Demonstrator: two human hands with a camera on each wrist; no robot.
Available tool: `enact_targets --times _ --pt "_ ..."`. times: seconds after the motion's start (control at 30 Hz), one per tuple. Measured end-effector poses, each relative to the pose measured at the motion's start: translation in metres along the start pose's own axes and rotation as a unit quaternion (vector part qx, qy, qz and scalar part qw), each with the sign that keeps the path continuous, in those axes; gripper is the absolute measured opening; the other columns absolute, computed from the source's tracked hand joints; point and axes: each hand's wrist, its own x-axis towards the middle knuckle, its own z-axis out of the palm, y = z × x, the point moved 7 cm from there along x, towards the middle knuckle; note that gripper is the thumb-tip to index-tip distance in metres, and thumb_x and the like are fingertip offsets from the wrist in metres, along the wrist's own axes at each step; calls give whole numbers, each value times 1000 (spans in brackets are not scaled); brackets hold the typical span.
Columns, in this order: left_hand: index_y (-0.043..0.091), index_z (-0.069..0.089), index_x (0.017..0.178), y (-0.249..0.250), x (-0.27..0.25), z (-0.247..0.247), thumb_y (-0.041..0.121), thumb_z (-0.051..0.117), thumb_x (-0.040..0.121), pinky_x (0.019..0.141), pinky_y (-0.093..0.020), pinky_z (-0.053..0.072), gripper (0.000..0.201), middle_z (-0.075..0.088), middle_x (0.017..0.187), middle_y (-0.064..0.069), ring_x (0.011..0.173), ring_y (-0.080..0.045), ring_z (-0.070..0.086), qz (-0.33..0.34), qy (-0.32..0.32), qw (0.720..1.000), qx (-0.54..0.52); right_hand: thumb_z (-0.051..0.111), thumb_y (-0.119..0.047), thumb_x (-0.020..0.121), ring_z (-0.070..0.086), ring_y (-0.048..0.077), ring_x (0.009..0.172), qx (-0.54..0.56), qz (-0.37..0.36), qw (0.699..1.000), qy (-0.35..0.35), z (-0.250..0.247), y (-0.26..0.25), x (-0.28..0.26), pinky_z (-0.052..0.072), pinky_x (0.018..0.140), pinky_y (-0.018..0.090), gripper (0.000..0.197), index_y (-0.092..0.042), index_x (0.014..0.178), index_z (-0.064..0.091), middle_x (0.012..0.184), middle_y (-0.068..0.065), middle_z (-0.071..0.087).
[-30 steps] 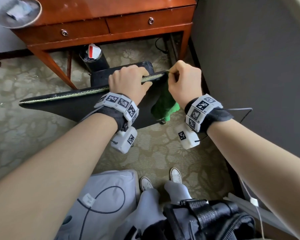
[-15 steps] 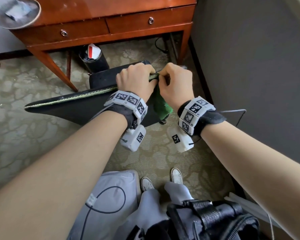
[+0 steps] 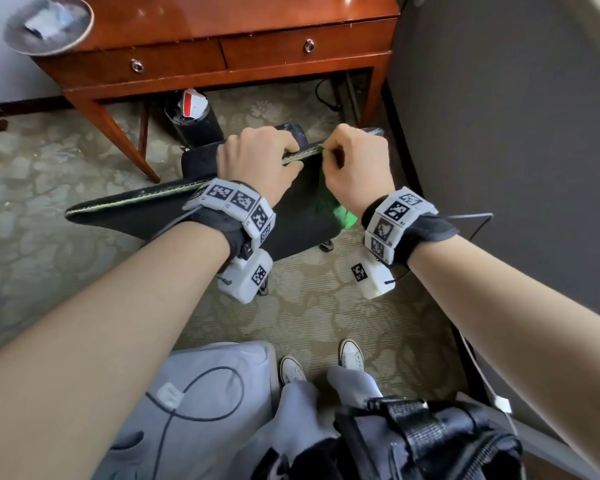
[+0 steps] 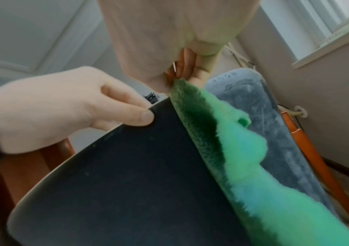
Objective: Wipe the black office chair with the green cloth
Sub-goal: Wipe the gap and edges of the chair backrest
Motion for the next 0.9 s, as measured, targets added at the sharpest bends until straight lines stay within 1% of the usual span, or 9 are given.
enact_targets --times 0.1,0.17,0.3,0.37,0.5,0.67,0.73,0.8,0.9 --pt "38 70 110 -2 1 1 48 66 88 78 -38 46 24 71 108 4 100 -34 65 -4 2 1000 3 53 -13 82 60 27 70 -23 23 999 14 -5 16 6 50 68 41 8 -10 79 59 76 4 65" --pt "37 70 107 1 2 3 46 65 88 77 -38 46 22 72 105 1 99 -35 64 -11 1 1000 1 52 -13 82 59 26 69 -26 29 999 18 -5 16 6 50 67 40 7 -10 79 58 77 4 64" --pt "38 70 108 4 2 4 45 61 88 72 -36 41 23 71 105 -2 99 -37 64 -20 3 1000 -4 53 -10 81 59 27 70 5 -17 1000 -14 9 -14 0 47 65 38 8 -6 79 58 77 7 63" --pt "38 70 108 4 3 4 46 61 88 73 -36 43 23 71 106 0 99 -36 64 -17 2 1000 -8 52 -10 81 59 27 71 -5 -20 1000 -17 5 -9 2 48 66 38 8 -6 80 59 78 7 64" --pt "37 71 108 6 3 5 46 65 88 76 -37 46 22 72 105 0 99 -36 65 -21 5 1000 -8 52 -12 83 60 24 72 -28 5 1000 2 -6 11 6 47 67 35 9 -7 81 60 79 5 64" --pt "39 70 110 10 3 3 41 60 91 69 -34 39 22 71 106 -1 99 -35 65 -18 5 1000 -10 54 -9 80 58 27 67 19 -32 999 -11 11 -21 -3 47 62 38 6 -6 77 58 75 7 63" --pt "39 69 112 9 3 0 44 61 90 72 -35 44 24 71 109 1 100 -34 65 -1 2 1000 -18 53 -11 82 59 27 69 6 -25 999 -18 7 -14 1 49 64 40 8 -6 79 59 77 6 64" --pt "37 69 112 -3 -2 -5 45 65 89 80 -38 50 25 70 110 4 101 -31 65 9 4 1000 -27 52 -12 82 61 27 71 -24 -6 1000 -5 -4 2 9 50 68 40 9 -7 80 60 78 6 65" --pt "35 70 110 -29 -11 -9 48 68 87 85 -39 50 27 69 108 8 100 -28 65 -7 19 999 -33 53 -9 81 61 28 70 -35 14 999 14 -13 17 14 49 71 37 7 -8 79 60 77 6 65"
